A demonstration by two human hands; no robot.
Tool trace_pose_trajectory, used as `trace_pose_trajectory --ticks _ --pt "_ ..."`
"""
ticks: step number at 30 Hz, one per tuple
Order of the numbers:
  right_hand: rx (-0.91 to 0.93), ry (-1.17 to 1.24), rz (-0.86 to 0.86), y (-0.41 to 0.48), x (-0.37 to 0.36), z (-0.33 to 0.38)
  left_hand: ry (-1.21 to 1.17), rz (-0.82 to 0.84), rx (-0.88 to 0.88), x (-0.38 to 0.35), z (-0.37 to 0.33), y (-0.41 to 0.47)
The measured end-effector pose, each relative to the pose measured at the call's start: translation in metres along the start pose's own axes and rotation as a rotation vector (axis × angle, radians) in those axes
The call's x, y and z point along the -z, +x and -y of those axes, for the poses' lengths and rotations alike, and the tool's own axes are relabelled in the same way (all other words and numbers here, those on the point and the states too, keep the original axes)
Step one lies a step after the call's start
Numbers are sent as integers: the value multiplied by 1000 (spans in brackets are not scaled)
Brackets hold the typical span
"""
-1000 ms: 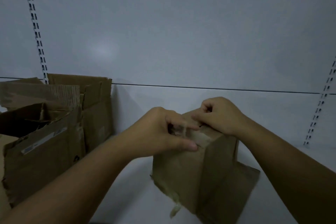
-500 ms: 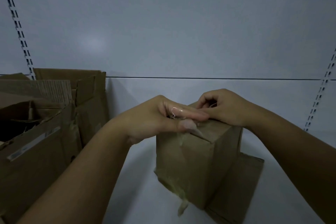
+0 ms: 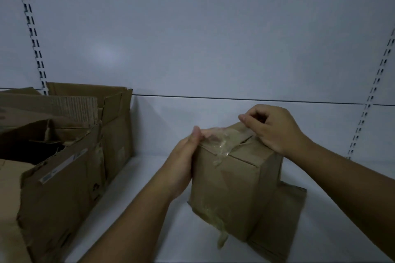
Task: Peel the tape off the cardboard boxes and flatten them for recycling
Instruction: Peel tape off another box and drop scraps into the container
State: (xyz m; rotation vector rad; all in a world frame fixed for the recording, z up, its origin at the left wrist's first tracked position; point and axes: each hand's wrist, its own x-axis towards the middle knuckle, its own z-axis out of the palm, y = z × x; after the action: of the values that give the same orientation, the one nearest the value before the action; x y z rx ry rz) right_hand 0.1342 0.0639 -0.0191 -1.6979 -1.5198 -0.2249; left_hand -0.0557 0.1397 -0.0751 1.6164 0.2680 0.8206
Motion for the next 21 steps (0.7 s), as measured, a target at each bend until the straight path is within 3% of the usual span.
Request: trace_pose_trajectory --ticks 3,5,6,8,10,15,21 --pt "69 56 -90 -12 7 19 -15 -108 -19 -6 2 0" --pt "67 274 89 -21 16 42 60 -128 -97 -8 -1 0" --pt "113 251 211 -24 22 54 79 -121 -112 -9 -2 1" --pt "267 -68 441 -29 30 71 47 -115 -93 -10 -2 2" --pt "386 -356 537 -29 32 81 -6 -129 -83 -10 -1 2" --pt "451 -415 383 -28 23 81 -16 -122 -117 -6 1 3" --pt "409 -457 462 -27 22 86 -1 -141 -155 -4 4 4"
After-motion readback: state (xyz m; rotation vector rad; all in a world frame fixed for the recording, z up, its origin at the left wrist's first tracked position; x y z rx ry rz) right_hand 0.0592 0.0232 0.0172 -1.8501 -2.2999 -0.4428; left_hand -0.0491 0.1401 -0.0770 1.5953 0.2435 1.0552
